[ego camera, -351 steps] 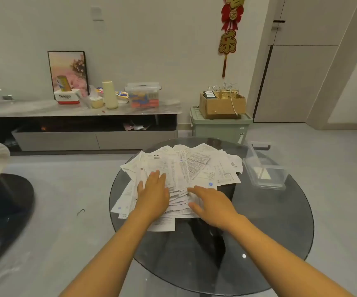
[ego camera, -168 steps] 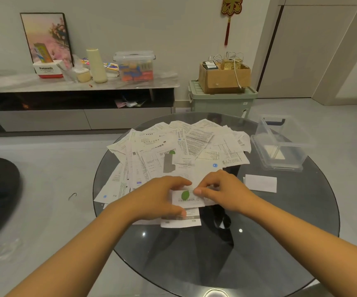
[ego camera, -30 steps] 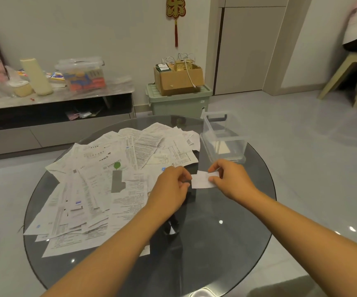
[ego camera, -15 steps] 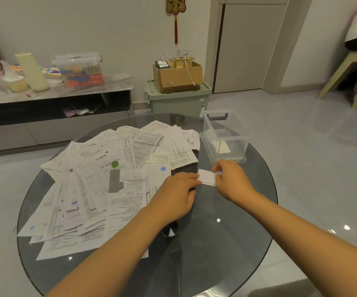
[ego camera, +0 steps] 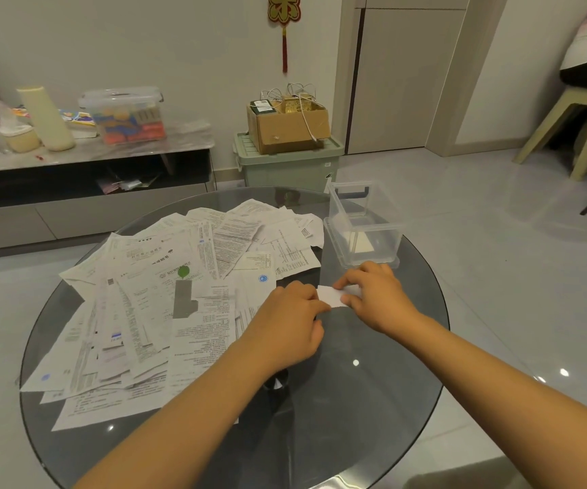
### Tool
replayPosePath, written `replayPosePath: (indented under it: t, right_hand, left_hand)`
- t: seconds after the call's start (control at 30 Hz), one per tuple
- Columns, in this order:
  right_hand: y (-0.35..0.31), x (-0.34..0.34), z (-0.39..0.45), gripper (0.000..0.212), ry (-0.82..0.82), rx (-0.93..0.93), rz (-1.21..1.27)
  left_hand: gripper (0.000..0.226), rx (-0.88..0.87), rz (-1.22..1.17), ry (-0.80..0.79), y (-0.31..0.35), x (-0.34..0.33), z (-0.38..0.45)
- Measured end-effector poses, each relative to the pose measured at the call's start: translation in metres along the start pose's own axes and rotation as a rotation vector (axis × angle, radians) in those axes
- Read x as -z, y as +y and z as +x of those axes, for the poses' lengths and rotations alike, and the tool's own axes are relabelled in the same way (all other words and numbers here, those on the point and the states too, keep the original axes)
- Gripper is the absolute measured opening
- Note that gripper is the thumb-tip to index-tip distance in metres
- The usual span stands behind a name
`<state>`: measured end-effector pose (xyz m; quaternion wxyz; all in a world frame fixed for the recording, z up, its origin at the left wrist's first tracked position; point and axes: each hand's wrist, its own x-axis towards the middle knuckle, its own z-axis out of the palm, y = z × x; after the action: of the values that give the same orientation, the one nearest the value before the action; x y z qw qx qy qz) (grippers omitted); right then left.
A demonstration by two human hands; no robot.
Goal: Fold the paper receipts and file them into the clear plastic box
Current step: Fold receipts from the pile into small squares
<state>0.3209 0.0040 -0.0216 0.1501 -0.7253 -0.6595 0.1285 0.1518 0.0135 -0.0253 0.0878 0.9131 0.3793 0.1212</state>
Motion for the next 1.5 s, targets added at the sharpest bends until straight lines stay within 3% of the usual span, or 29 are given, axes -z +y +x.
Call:
replayPosePath:
  t: [0.1, 0.4, 0.7, 0.87, 1.03, 1.33, 1.5]
  right_hand:
    - [0.003, 0.001, -0.001, 0.03, -0.012, 0.023, -0.019]
    - [0.009, -0.008, -0.004, 0.035, 0.009, 0.013, 0.012]
    - [0.006, 0.001, -0.009, 0.069, -0.109, 0.007, -0.076]
    - [-0.014, 0.008, -0.016, 0.05, 0.076, 0.18, -0.078]
    - [-0.041, 0.004, -0.019, 0.039, 0.061, 0.29, -0.015]
    - [-0.083, -0.02, -0.02, 0.032, -0.057, 0.475, 0.036]
    - [-0.094, -0.03, -0.023, 0.033, -0.168, 0.579, 0.032]
  left_hand:
    - [0.05, -0.024, 0.043, -0.025, 0.001, 0.002, -0.002]
    - [0.041, -0.008, -0.017, -0.069, -0.001, 0.002, -0.003]
    - [0.041, 0.057, -0.145, -0.114, 0.001, 0.011, -0.005]
    - [0.037, 0.05, -0.196, 0.013, -0.002, 0.02, -0.014]
    - [0.034, 0.151, -0.175, 0.106, -0.016, 0.04, -0.027]
    - [0.035, 0.289, 0.054, -0.083, -0.041, 0.058, -0.078]
    - [0.054, 0.327, -0.08, -0.28, -0.056, 0.061, -0.109]
